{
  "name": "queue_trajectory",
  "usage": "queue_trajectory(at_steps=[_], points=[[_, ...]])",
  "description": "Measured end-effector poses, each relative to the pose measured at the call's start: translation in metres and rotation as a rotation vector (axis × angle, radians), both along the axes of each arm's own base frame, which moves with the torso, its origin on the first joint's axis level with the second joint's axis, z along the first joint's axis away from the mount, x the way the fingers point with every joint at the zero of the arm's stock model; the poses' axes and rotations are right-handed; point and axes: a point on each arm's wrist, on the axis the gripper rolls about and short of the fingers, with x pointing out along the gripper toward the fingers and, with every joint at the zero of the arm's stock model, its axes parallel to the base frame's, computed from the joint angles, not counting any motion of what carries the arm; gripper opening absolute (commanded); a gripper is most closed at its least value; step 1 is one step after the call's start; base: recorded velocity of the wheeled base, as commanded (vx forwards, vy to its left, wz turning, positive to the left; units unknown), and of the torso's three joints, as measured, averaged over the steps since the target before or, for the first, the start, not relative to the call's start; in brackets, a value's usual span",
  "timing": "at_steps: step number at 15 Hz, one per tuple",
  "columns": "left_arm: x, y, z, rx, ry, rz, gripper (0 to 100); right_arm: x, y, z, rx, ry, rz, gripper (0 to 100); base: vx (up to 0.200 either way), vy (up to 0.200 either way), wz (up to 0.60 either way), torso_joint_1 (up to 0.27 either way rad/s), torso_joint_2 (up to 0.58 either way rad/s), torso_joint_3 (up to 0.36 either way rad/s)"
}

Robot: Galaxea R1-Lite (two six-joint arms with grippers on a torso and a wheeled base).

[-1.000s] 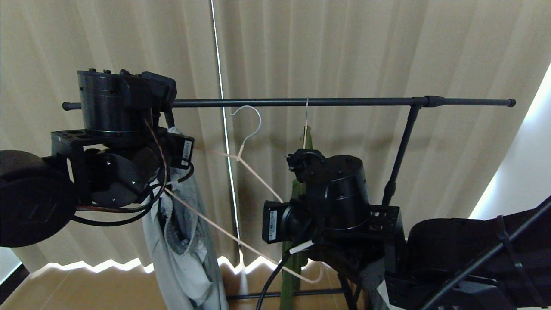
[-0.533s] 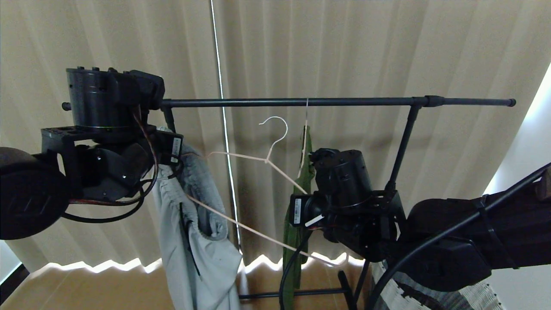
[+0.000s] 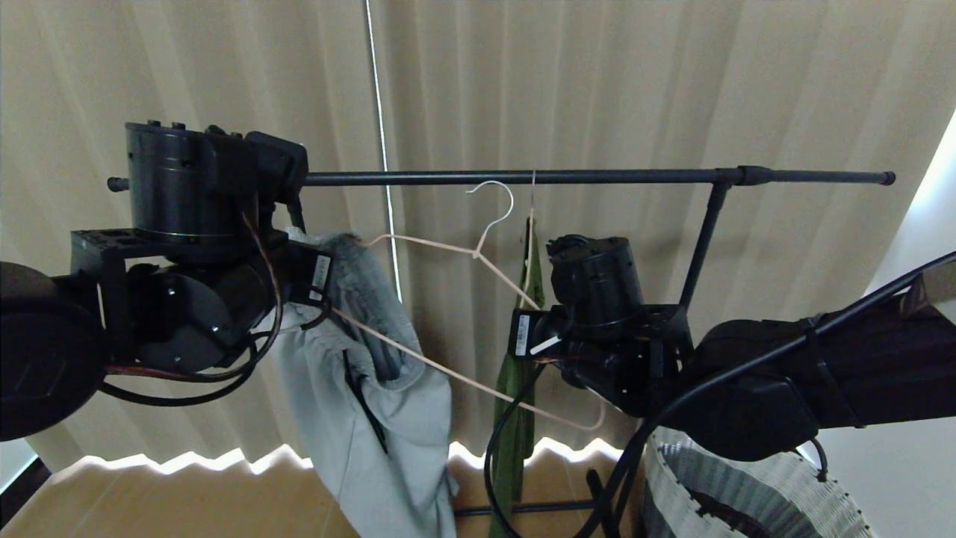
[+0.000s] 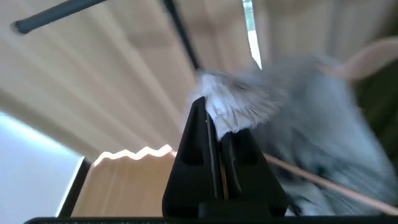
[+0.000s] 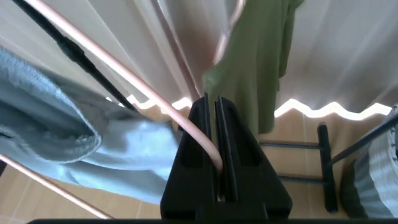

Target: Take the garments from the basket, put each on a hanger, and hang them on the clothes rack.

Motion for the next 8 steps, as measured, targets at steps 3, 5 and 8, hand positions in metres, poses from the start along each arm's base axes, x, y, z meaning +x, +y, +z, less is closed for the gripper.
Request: queue_trajectory(at_steps=[3, 5, 8], points=[[-0.002, -0.017, 0.003, -0.021, -0.015, -0.050, 0, -0.004, 0.010, -0.004, -0.007, 0.001, 0.027, 0, 0.000, 0.000, 0.00, 0.000, 0.00, 0.000], [-0.001, -0.034, 0.009, -0.051, -0.036, -0.096, 0, -0.009, 0.017, -0.006, -0.014, 0.003, 0.052, 0, 0.000, 0.000, 0.00, 0.000, 0.00, 0.000], [-0.001, -0.047, 0.009, -0.053, -0.037, -0.134, 0, -0.013, 0.022, -0.008, -0.040, -0.017, 0.086, 0, 0.000, 0.000, 0.00, 0.000, 0.00, 0.000]])
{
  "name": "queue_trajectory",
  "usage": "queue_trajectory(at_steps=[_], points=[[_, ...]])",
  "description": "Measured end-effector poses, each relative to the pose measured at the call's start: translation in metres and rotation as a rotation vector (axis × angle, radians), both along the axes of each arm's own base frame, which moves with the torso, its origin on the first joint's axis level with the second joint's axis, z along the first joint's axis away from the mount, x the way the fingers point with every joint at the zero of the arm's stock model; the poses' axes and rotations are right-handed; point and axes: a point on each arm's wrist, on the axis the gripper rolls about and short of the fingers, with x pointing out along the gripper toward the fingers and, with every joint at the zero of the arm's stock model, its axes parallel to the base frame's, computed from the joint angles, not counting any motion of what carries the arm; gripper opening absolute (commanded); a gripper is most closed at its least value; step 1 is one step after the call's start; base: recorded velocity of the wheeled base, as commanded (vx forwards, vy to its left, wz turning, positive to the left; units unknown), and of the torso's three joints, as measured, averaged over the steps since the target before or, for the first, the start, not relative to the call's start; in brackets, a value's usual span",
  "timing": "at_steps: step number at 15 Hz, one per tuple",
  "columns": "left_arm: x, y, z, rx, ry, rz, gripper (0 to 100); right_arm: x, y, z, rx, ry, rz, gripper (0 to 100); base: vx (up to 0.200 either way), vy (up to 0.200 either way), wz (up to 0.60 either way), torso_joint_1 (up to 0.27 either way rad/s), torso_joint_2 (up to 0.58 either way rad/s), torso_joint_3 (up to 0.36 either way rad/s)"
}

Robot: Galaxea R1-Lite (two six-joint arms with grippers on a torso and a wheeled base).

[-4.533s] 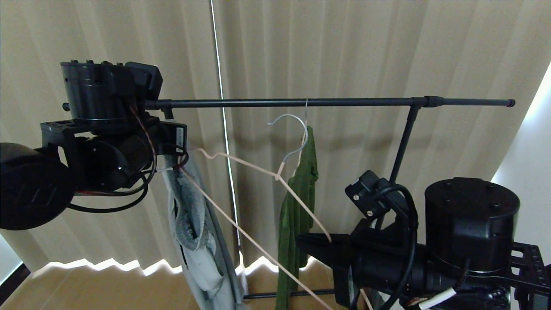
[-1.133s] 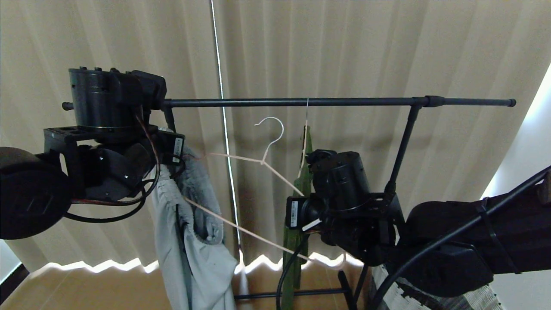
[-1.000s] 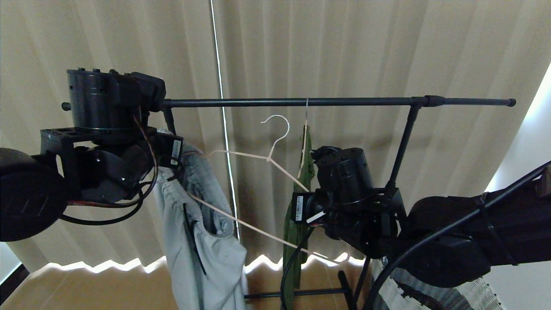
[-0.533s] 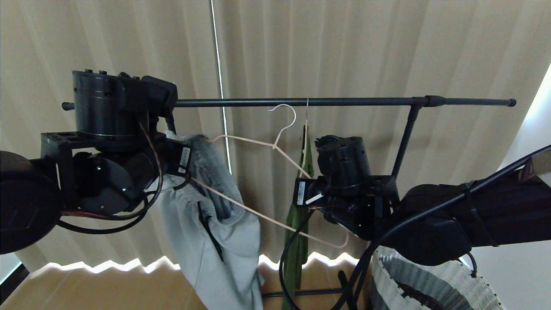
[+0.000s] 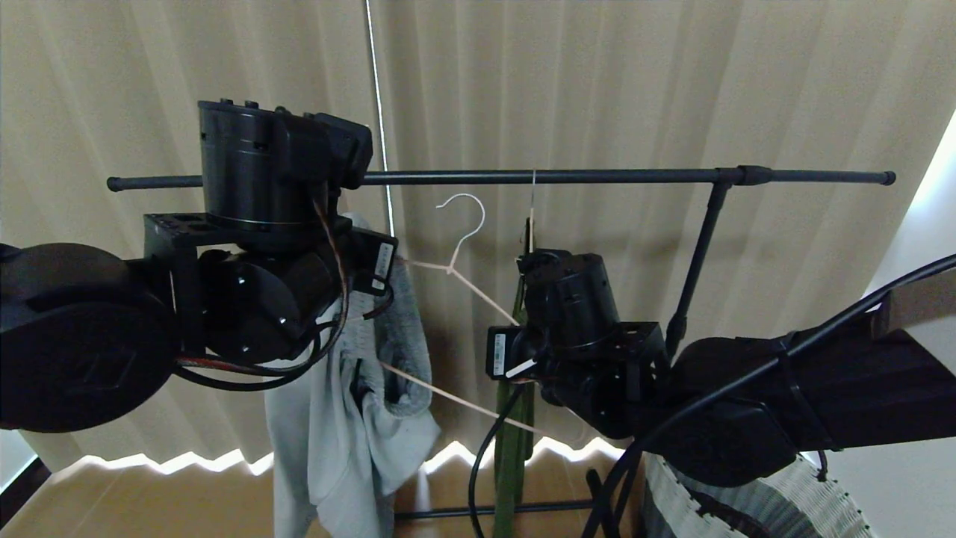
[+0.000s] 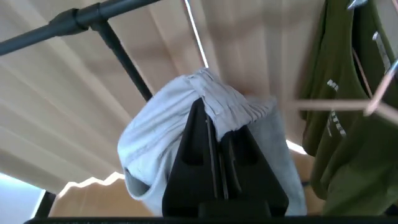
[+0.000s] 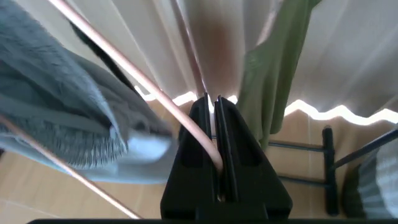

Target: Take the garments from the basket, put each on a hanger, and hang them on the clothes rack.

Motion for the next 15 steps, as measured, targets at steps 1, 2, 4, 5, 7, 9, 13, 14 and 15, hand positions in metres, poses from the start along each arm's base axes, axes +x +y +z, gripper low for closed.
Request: queue_trajectory(at_steps=[1, 2, 4, 5, 7, 9, 13, 14, 15], points=[[-0.003, -0.006, -0.001, -0.003, 0.002, -0.020, 0, 0.000, 0.003, 0.000, 0.000, -0.020, 0.014, 0, 0.000, 0.000, 0.00, 0.000, 0.00, 0.000], [-0.005, -0.009, -0.001, -0.003, 0.003, -0.034, 0, 0.000, 0.006, 0.000, -0.002, -0.045, 0.028, 0, 0.000, 0.000, 0.00, 0.000, 0.00, 0.000], [-0.010, -0.016, -0.001, -0.006, 0.005, -0.071, 0, 0.001, 0.010, -0.002, -0.013, -0.075, 0.051, 0, 0.000, 0.000, 0.00, 0.000, 0.00, 0.000], [-0.013, -0.020, -0.002, -0.009, 0.014, -0.114, 0, 0.000, 0.014, -0.003, -0.027, -0.099, 0.071, 0, 0.000, 0.000, 0.00, 0.000, 0.00, 0.000], [-0.016, -0.020, -0.006, 0.005, 0.027, -0.140, 0, -0.002, 0.015, -0.008, -0.052, -0.099, 0.086, 0, 0.000, 0.000, 0.00, 0.000, 0.00, 0.000], [-0.017, -0.015, -0.009, 0.017, 0.038, -0.134, 0, -0.005, 0.012, -0.011, -0.066, -0.097, 0.094, 0, 0.000, 0.000, 0.00, 0.000, 0.00, 0.000], [-0.028, -0.001, -0.016, 0.018, 0.083, -0.263, 0, -0.010, -0.002, -0.007, -0.065, -0.164, 0.096, 0, 0.000, 0.000, 0.00, 0.000, 0.00, 0.000], [-0.033, 0.002, -0.017, 0.023, 0.093, -0.314, 0, -0.011, -0.006, -0.006, -0.069, -0.183, 0.098, 0, 0.000, 0.000, 0.00, 0.000, 0.00, 0.000], [-0.037, 0.005, -0.018, 0.028, 0.099, -0.354, 0, -0.013, -0.009, -0.005, -0.071, -0.193, 0.101, 0, 0.000, 0.000, 0.00, 0.000, 0.00, 0.000]])
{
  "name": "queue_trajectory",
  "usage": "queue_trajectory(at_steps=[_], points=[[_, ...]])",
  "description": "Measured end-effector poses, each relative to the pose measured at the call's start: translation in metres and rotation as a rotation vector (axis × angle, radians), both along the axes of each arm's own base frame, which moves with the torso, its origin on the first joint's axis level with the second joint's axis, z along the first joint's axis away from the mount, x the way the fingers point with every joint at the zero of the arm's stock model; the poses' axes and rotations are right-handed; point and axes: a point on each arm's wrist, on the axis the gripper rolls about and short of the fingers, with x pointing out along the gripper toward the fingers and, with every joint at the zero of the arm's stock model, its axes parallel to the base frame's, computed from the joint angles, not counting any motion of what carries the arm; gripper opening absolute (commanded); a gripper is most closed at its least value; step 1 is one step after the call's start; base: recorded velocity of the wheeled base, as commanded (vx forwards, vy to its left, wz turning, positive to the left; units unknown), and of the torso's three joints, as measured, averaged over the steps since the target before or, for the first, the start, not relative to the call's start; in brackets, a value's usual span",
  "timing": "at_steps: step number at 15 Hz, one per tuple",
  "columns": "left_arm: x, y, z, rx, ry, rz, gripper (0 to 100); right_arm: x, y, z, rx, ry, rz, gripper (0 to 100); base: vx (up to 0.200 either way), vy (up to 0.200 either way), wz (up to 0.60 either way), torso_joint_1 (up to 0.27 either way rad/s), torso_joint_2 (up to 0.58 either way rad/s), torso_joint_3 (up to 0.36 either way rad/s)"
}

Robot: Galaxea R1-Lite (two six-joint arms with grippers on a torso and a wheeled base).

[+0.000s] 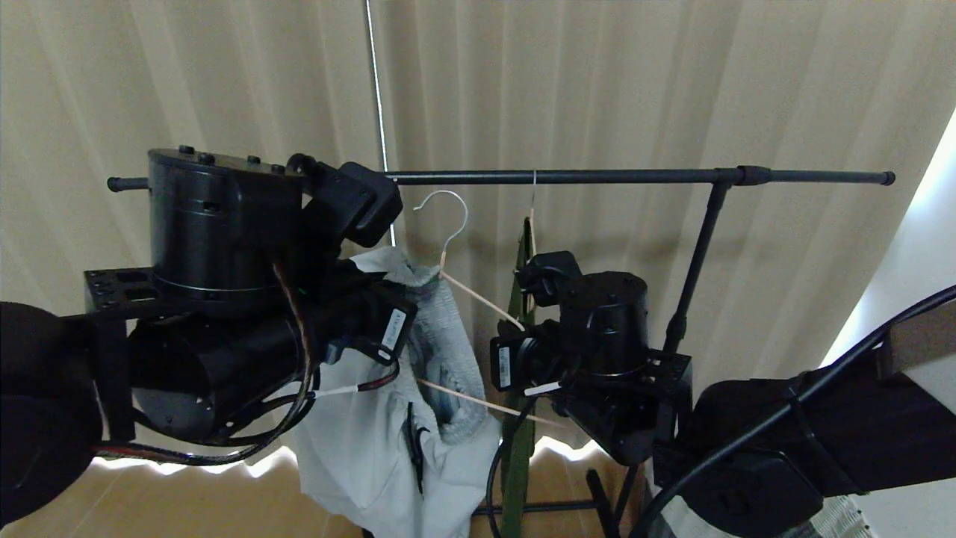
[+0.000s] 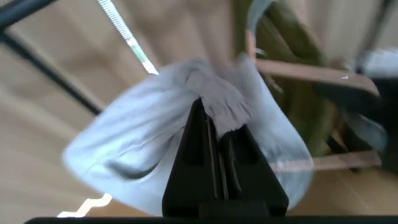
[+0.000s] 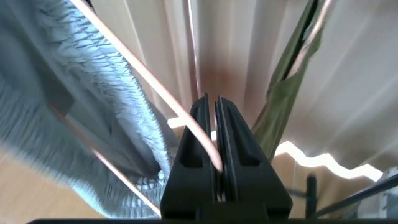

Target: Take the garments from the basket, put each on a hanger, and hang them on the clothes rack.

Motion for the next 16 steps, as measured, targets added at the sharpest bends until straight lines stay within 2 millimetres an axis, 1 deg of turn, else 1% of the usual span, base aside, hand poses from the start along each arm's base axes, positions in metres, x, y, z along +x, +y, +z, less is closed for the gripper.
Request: queue_trajectory(at_steps=[2, 8, 11, 12, 16], points=[[-0.006, 0.004, -0.001, 0.002, 0.005, -0.049, 0, -0.004, -0.005, 0.003, 0.010, -0.016, 0.002, 0, 0.000, 0.000, 0.00, 0.000, 0.00, 0.000], [-0.013, 0.006, -0.004, 0.001, 0.019, -0.082, 0, -0.016, -0.016, 0.016, 0.040, -0.024, 0.045, 0, 0.000, 0.000, 0.00, 0.000, 0.00, 0.000], [-0.018, 0.008, -0.006, -0.007, 0.037, -0.130, 0, -0.018, -0.017, 0.023, 0.072, -0.063, 0.050, 0, 0.000, 0.000, 0.00, 0.000, 0.00, 0.000], [-0.019, 0.008, -0.006, -0.007, 0.039, -0.131, 100, -0.019, -0.018, 0.023, 0.070, -0.065, 0.053, 0, 0.000, 0.000, 0.00, 0.000, 0.00, 0.000], [-0.022, 0.011, -0.011, 0.002, 0.048, -0.137, 100, -0.020, -0.018, 0.025, 0.069, -0.075, 0.058, 0, 0.000, 0.000, 0.00, 0.000, 0.00, 0.000]])
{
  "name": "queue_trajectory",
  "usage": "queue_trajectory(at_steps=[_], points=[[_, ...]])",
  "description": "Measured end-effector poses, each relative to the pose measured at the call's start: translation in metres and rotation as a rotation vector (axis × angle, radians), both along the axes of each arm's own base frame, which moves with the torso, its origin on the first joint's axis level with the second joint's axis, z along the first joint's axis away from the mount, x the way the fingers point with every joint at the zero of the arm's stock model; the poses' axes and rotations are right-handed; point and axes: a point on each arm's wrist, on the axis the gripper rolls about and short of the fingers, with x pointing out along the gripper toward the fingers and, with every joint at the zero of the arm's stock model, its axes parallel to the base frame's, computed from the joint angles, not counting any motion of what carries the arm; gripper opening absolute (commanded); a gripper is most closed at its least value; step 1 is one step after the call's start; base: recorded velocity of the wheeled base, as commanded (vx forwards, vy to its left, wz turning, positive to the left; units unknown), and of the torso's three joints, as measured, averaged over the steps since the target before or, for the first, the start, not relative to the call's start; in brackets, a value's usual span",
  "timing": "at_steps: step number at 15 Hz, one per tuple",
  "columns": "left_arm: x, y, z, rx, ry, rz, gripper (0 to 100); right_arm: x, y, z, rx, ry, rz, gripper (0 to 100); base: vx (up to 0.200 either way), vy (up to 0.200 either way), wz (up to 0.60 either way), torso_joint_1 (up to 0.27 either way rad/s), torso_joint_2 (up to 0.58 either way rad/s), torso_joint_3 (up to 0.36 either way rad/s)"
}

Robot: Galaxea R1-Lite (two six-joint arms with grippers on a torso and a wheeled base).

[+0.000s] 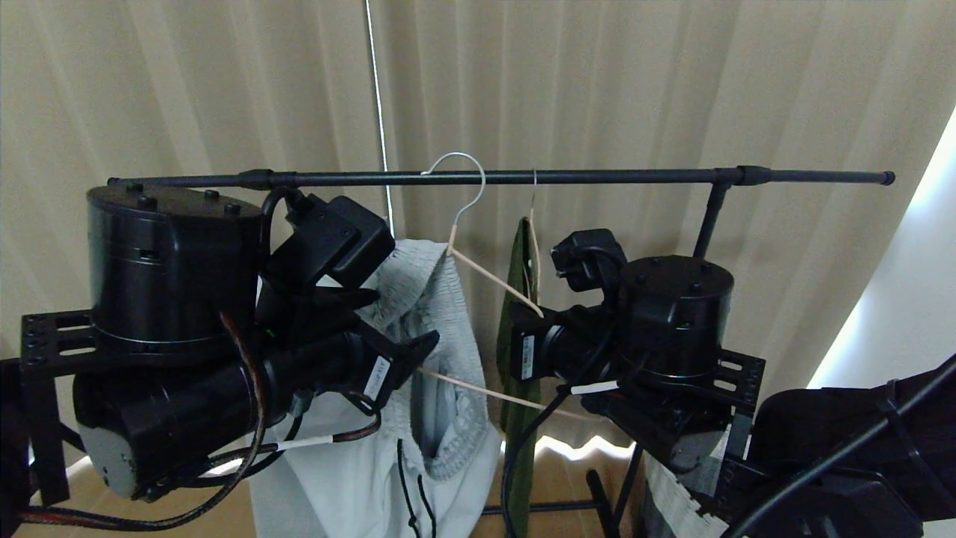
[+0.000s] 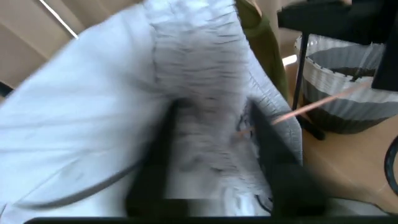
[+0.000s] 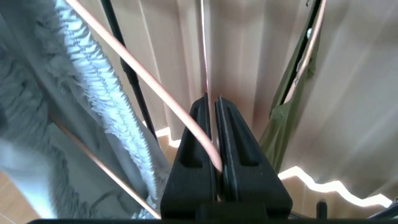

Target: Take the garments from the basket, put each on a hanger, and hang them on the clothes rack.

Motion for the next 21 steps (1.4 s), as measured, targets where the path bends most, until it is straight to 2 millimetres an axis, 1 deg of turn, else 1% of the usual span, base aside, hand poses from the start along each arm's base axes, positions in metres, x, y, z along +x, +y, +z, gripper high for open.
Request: queue_trajectory(at_steps=[3, 5, 7, 9, 11, 13, 15, 18, 21], points=[[-0.005, 0.004, -0.003, -0.004, 0.009, -0.026, 100, 0.000, -0.002, 0.001, 0.000, -0.001, -0.004, 0, 0.000, 0.000, 0.00, 0.000, 0.00, 0.000], [-0.013, 0.010, -0.003, -0.028, 0.003, -0.063, 100, 0.001, -0.009, 0.002, 0.000, 0.000, -0.020, 0, 0.000, 0.000, 0.00, 0.000, 0.00, 0.000], [-0.021, 0.017, -0.001, -0.061, -0.034, -0.072, 100, 0.002, -0.022, 0.004, -0.005, -0.002, -0.048, 0, 0.000, 0.000, 0.00, 0.000, 0.00, 0.000], [-0.025, 0.023, -0.002, -0.081, -0.075, -0.070, 100, 0.003, -0.039, 0.004, -0.038, -0.006, -0.074, 0, 0.000, 0.000, 0.00, 0.000, 0.00, 0.000], [-0.030, 0.028, -0.004, -0.071, -0.127, -0.079, 100, -0.002, -0.060, 0.001, -0.076, 0.006, -0.065, 0, 0.000, 0.000, 0.00, 0.000, 0.00, 0.000], [-0.032, 0.032, -0.002, -0.008, -0.194, -0.099, 100, -0.011, -0.075, 0.001, -0.090, 0.009, -0.027, 0, 0.000, 0.000, 0.00, 0.000, 0.00, 0.000], [-0.030, 0.037, 0.002, 0.060, -0.253, -0.155, 100, -0.020, -0.085, 0.002, -0.117, 0.001, 0.032, 0, 0.000, 0.000, 0.00, 0.000, 0.00, 0.000], [-0.017, 0.044, 0.009, 0.100, -0.315, -0.307, 100, -0.024, -0.088, 0.004, -0.120, -0.009, 0.079, 0, 0.000, 0.000, 0.00, 0.000, 0.00, 0.000], [0.001, 0.040, 0.007, 0.137, -0.319, -0.346, 100, -0.023, -0.086, 0.001, -0.119, -0.006, 0.107, 0, 0.000, 0.000, 0.00, 0.000, 0.00, 0.000]])
